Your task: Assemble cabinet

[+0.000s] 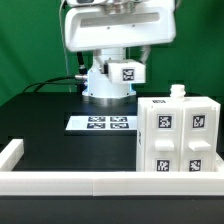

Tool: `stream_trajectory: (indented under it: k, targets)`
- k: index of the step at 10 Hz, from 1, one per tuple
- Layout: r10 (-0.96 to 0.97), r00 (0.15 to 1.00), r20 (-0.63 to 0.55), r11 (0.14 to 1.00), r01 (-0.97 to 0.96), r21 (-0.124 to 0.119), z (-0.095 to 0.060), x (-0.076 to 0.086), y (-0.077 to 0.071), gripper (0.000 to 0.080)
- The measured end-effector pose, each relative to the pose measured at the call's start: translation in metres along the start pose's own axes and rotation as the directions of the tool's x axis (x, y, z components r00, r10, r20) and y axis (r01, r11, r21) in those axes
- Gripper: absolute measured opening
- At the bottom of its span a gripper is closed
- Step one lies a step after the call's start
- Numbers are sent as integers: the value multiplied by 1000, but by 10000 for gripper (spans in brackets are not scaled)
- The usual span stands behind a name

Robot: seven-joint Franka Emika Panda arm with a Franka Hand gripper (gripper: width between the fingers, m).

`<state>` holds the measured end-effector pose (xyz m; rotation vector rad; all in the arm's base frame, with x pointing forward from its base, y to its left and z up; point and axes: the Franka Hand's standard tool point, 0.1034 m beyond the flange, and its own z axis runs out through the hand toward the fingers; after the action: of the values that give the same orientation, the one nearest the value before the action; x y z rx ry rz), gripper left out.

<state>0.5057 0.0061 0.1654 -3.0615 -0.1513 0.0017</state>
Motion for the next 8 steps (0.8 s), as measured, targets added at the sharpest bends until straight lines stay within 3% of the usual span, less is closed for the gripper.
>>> stream_trajectory:
  k: [2, 5, 8]
  targets:
    - [17, 1000, 14, 1000, -17, 1, 7, 3, 6, 558]
    - [13, 1000, 19, 1000, -13, 2, 8, 3, 4, 558]
    - [-36, 999, 5, 999, 36, 17, -12, 41, -21, 558]
